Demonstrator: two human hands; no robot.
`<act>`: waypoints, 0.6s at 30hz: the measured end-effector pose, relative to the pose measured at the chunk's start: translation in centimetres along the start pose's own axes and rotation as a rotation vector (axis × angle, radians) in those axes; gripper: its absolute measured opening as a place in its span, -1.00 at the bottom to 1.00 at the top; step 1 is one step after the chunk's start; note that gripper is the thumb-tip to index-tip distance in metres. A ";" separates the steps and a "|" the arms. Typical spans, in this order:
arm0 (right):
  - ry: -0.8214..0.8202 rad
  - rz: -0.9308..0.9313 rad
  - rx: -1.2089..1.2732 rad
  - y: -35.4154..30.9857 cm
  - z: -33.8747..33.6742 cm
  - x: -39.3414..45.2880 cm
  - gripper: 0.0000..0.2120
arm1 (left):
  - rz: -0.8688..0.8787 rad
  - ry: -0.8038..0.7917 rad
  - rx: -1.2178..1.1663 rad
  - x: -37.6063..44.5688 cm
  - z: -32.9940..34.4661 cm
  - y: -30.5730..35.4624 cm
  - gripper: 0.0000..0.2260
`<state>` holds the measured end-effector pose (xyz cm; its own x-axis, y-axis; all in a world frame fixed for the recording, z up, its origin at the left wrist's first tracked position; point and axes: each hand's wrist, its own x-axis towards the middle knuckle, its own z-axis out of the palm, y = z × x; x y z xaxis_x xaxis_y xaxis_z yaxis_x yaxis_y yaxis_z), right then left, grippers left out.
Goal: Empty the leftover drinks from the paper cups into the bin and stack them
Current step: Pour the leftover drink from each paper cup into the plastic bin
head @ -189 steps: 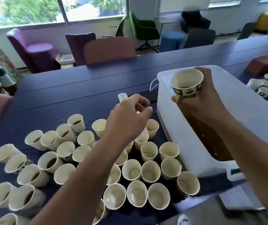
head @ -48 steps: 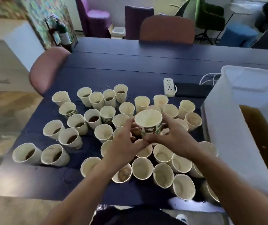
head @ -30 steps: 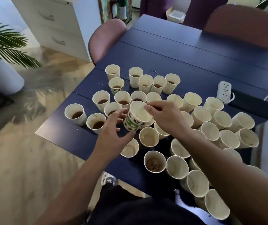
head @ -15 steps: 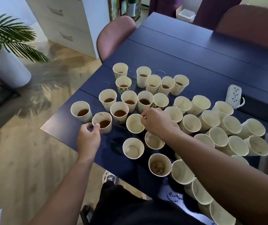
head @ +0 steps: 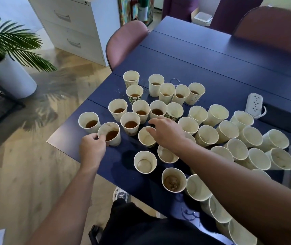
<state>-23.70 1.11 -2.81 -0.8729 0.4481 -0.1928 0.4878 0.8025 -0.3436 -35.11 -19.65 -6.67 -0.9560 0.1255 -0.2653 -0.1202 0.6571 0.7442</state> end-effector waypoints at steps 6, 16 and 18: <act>-0.007 -0.119 0.117 -0.8 -0.5 -1.3 -0.59 | 0.171 -0.009 0.046 -2.4 -3.0 4.1 -0.74; 0.067 -0.083 0.684 0.6 -4.1 -7.7 -0.17 | 0.333 -0.365 -0.025 -8.6 -2.7 14.3 -0.82; 0.138 -0.027 0.768 1.5 -4.6 -8.9 -0.21 | 0.362 -0.454 -0.046 -9.7 -1.6 15.8 -0.83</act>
<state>-15.20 0.17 2.64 -0.8521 0.5176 -0.0768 0.2863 0.3383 -0.8964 -28.17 -11.69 8.69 -0.7288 0.6491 -0.2178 0.1719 0.4814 0.8595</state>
